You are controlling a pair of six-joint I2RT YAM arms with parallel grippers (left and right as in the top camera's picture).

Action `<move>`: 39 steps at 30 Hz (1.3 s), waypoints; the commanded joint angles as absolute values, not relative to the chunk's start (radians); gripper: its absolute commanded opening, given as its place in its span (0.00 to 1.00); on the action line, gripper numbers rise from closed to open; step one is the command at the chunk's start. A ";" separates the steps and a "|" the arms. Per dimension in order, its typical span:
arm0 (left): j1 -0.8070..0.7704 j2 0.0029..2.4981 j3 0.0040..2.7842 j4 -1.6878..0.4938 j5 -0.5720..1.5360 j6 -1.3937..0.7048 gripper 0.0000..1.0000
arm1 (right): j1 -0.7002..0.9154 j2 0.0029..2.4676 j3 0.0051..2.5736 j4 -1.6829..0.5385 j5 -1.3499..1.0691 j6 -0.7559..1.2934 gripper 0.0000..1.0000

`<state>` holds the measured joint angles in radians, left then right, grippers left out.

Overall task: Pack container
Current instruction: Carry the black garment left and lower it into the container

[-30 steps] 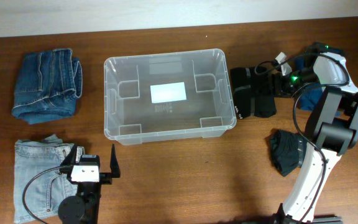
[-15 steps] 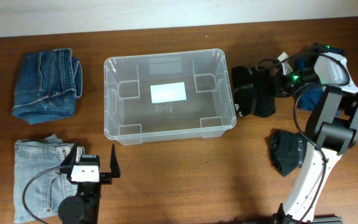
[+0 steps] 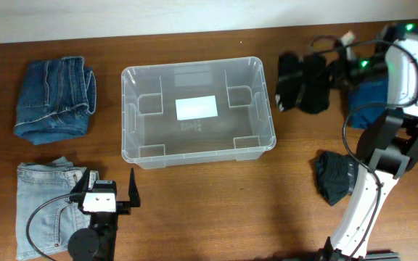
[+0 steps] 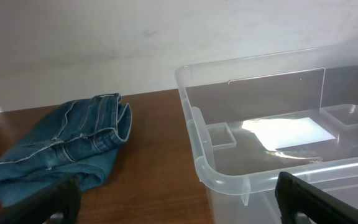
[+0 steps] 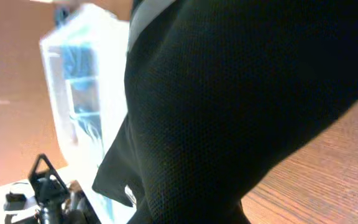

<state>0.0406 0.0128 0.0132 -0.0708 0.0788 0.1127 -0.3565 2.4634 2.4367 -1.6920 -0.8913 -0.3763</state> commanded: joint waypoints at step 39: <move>0.042 0.007 0.009 -0.072 0.090 0.122 0.99 | 0.675 2.275 2.569 -1.342 -0.152 0.585 0.06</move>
<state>0.0406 0.0128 0.0132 -0.0708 0.0788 0.1127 0.6563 2.2501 2.5664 -1.3529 -0.2310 0.5228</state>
